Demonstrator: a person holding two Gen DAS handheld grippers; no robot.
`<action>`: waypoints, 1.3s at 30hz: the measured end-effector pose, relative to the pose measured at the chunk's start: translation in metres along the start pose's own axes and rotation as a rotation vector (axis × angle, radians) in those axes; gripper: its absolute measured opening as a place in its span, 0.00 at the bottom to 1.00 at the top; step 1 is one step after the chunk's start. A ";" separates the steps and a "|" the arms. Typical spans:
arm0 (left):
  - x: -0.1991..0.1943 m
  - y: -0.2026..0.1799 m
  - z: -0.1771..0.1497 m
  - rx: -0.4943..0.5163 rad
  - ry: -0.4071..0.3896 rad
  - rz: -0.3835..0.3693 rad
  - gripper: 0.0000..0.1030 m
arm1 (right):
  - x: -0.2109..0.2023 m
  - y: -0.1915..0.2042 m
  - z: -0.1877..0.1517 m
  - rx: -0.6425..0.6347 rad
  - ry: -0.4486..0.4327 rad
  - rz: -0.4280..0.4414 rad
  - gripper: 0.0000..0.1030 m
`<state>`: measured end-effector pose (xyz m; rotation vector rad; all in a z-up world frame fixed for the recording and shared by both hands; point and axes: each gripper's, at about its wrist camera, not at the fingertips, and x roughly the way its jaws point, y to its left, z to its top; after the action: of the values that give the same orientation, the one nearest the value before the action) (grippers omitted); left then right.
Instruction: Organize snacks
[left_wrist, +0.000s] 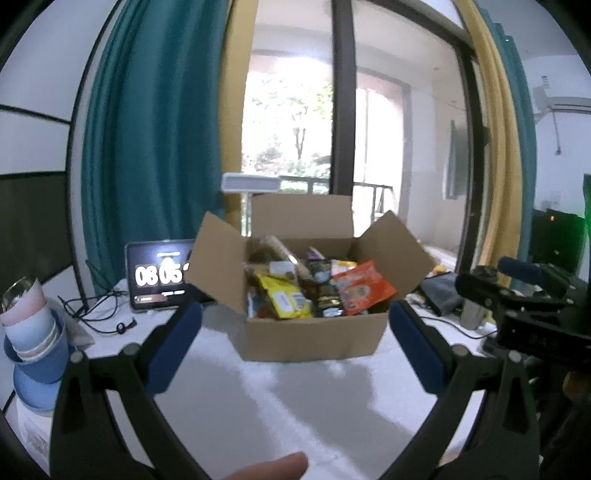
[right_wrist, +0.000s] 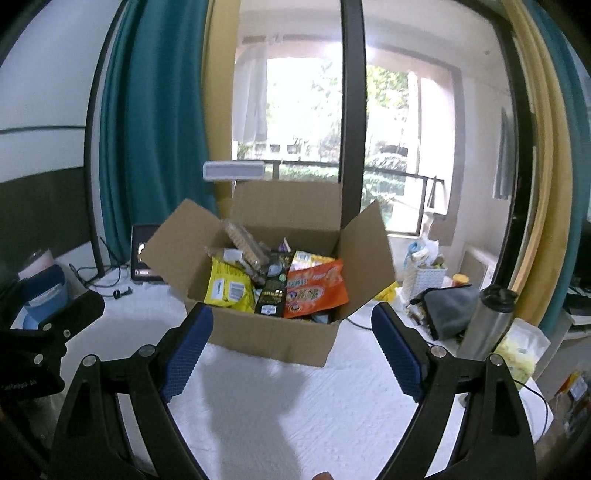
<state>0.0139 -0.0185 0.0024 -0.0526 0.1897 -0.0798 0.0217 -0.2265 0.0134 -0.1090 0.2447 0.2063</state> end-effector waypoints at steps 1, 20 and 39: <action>-0.003 -0.002 0.001 0.007 -0.002 -0.004 0.99 | -0.005 0.000 0.001 -0.004 -0.013 -0.008 0.87; -0.022 0.006 0.012 -0.023 -0.033 0.008 0.99 | -0.025 0.009 0.008 -0.031 -0.055 -0.032 0.87; -0.015 0.007 0.007 -0.034 0.001 0.009 0.99 | -0.014 0.013 0.002 -0.031 -0.019 -0.021 0.87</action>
<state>0.0009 -0.0101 0.0114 -0.0857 0.1927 -0.0677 0.0058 -0.2161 0.0183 -0.1405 0.2216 0.1904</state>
